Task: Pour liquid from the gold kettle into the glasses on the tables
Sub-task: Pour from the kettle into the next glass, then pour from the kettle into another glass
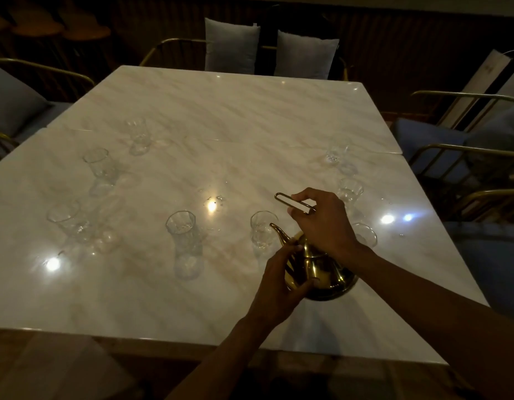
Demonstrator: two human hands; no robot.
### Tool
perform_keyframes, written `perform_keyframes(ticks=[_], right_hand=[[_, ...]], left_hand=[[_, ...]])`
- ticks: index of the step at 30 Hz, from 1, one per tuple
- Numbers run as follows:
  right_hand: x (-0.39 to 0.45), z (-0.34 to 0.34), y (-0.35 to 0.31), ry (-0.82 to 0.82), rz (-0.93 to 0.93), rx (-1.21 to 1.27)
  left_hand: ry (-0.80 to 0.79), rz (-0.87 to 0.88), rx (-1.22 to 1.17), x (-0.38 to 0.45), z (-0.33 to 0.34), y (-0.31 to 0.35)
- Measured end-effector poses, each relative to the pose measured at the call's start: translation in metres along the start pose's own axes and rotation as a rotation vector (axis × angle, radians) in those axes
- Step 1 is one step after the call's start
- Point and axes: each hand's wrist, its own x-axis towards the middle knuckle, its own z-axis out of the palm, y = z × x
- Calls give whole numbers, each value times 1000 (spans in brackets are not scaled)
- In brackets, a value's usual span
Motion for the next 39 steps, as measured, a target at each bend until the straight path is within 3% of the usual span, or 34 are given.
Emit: perform_keyframes(ticks=[10,20,30,39], right_hand=[[-30,-3,13,92,-84,174],[-50,2,-2,60,-117,303],[-53,32,-37,37,-128,341],[-52,82,-80,126,-62,326]], left_hand=[[31,87,84,-16,1,-2],[159,187,155,-43,-7,9],[221,254,215,-48,-52,-3],[137,291,225,-47,-124,-26]])
